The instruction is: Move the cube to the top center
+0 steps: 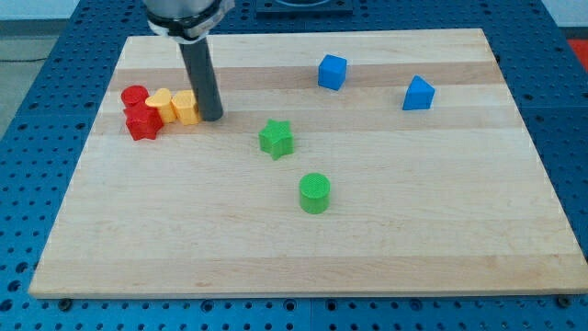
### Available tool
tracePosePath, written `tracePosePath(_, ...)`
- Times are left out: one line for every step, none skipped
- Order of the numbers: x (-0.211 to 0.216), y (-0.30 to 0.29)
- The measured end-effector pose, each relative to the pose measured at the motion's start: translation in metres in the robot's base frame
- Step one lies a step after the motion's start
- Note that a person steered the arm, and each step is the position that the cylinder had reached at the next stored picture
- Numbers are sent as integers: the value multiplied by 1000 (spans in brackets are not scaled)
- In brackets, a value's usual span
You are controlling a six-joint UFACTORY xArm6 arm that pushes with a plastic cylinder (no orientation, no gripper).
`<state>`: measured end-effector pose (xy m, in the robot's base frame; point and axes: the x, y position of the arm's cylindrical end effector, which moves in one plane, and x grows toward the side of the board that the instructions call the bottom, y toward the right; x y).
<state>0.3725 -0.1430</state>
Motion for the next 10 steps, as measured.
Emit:
tracePosePath(0,-20)
tracePosePath(0,-21)
tracePosePath(0,-12)
tracePosePath(0,43)
tracePosePath(-3,129)
tracePosePath(-36,178)
tracePosePath(-70,187)
tracePosePath(-83,187)
tracePosePath(-90,191)
tracePosePath(-89,239)
